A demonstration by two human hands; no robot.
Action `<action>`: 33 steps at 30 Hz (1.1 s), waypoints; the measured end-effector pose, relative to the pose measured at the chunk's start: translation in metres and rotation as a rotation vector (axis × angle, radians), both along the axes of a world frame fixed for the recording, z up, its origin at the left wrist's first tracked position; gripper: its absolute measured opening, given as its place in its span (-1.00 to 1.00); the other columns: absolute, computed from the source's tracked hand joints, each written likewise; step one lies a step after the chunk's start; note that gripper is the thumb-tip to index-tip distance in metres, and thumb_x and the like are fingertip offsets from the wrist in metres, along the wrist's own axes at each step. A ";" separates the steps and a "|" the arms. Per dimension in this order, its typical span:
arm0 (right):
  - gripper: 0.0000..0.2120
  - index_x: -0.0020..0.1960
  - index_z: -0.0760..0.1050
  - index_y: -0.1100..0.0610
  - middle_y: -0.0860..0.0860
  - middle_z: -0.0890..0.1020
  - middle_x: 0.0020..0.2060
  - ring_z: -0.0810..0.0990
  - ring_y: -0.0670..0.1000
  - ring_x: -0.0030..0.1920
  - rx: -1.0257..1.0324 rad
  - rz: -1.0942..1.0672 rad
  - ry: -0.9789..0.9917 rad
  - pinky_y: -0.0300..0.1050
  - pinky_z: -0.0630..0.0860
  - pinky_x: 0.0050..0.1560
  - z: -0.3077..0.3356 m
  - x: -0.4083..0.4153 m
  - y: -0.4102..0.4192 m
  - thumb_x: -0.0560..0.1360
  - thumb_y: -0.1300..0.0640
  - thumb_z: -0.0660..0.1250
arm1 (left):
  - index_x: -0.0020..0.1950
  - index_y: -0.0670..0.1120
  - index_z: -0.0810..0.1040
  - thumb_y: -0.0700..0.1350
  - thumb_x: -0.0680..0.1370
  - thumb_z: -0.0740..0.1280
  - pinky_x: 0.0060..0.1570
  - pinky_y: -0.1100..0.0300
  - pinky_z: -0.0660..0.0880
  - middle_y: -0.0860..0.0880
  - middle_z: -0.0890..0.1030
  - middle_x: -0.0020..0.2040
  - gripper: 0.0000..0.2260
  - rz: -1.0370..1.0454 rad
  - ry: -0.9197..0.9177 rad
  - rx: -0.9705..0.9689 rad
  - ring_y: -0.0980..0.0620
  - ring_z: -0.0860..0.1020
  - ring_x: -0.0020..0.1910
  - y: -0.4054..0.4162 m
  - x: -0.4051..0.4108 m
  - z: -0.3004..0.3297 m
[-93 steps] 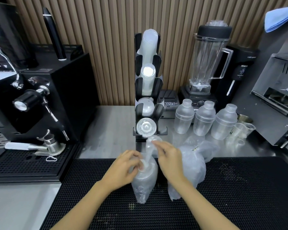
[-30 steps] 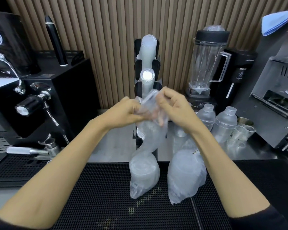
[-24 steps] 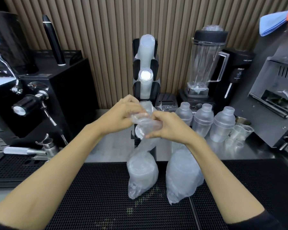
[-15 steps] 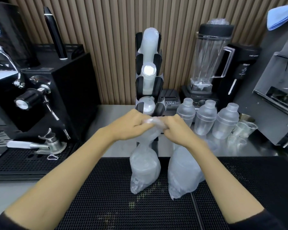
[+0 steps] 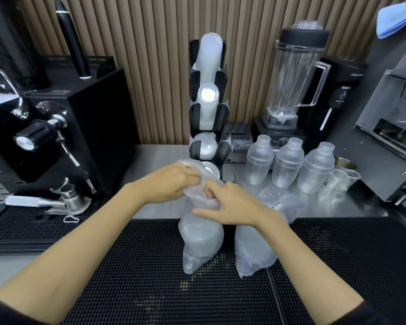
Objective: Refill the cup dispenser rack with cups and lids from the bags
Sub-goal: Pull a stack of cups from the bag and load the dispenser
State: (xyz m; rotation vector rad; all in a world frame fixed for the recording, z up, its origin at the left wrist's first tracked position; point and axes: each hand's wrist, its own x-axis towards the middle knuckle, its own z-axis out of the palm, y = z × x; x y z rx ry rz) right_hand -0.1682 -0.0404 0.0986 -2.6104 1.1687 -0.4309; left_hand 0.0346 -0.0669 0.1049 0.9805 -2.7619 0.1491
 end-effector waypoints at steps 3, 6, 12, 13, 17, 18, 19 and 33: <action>-0.67 0.01 0.29 0.08 -0.04 0.56 -0.14 0.51 0.14 -0.19 -0.091 0.033 0.111 -0.03 0.36 -0.30 -0.013 -0.003 -0.006 0.41 -0.04 0.34 | -0.22 -0.08 0.50 -0.11 0.55 0.21 0.05 0.15 0.39 0.09 0.54 -0.17 -0.83 -0.059 0.018 -0.023 0.02 0.40 -0.11 0.015 0.000 -0.004; -0.64 0.07 0.47 -0.01 -0.10 0.57 0.09 0.54 0.11 0.00 -0.176 0.025 0.150 -0.13 0.17 -0.32 -0.024 -0.005 -0.014 0.36 0.32 0.22 | -0.14 -0.03 0.55 0.01 0.59 0.17 0.09 0.15 0.35 0.12 0.59 -0.20 -0.77 -0.147 -0.012 -0.080 0.06 0.39 -0.06 0.026 -0.008 -0.014; -0.65 -0.27 0.59 0.06 -0.07 0.68 -0.25 0.49 0.08 -0.33 -0.256 -0.015 -0.007 -0.15 0.07 -0.18 -0.035 -0.004 -0.014 0.19 0.34 0.09 | -0.43 -0.07 0.27 0.29 0.55 -0.05 0.26 0.16 0.25 0.00 0.39 -0.50 -0.46 0.103 -0.204 0.126 0.03 0.31 -0.36 0.037 -0.010 -0.028; -0.74 -0.37 0.53 0.09 -0.05 0.64 -0.36 0.47 0.08 -0.36 -0.243 0.021 0.014 -0.14 0.08 -0.19 -0.035 -0.005 -0.012 0.17 0.32 0.11 | -0.34 -0.05 0.35 0.32 0.54 -0.06 0.26 0.11 0.29 0.02 0.43 -0.43 -0.47 0.143 -0.223 0.225 0.05 0.34 -0.32 0.037 -0.009 -0.029; -0.89 -0.39 0.34 0.07 0.05 0.50 -0.43 0.45 0.09 -0.22 -0.162 0.094 0.131 -0.12 0.06 -0.15 -0.038 -0.004 -0.005 0.24 0.25 0.12 | 0.03 0.06 0.54 0.47 0.46 -0.19 0.30 0.10 0.34 0.01 0.64 0.07 -0.32 0.336 0.013 0.581 0.12 0.51 0.10 0.027 0.004 -0.043; -0.86 -0.30 0.41 0.08 0.06 0.46 -0.39 0.42 0.10 -0.19 -0.157 0.085 0.160 -0.12 0.05 -0.12 -0.040 -0.002 -0.004 0.30 0.25 0.11 | -0.03 0.01 0.55 0.47 0.45 -0.22 0.28 0.07 0.36 -0.03 0.65 0.05 -0.27 0.394 0.070 0.616 0.09 0.53 0.10 0.025 0.006 -0.046; -0.79 -0.12 0.48 0.08 0.07 0.43 -0.35 0.38 0.09 -0.18 -0.142 0.068 0.189 -0.10 0.07 -0.10 -0.042 -0.001 0.000 0.37 0.22 0.10 | 0.00 -0.02 0.57 0.43 0.47 -0.22 0.28 0.05 0.36 -0.04 0.65 0.04 -0.26 0.424 0.073 0.606 0.06 0.53 0.11 0.025 0.005 -0.047; -0.97 -0.32 0.29 0.03 -0.10 0.55 -0.11 0.31 -0.05 -0.03 -0.145 0.116 0.091 -0.05 0.18 0.05 -0.058 -0.015 0.015 0.29 0.12 0.12 | -0.23 -0.03 0.41 0.08 0.62 0.03 0.04 0.19 0.20 0.13 0.47 -0.13 -0.67 0.050 -0.112 0.187 0.12 0.29 -0.07 0.047 -0.013 -0.069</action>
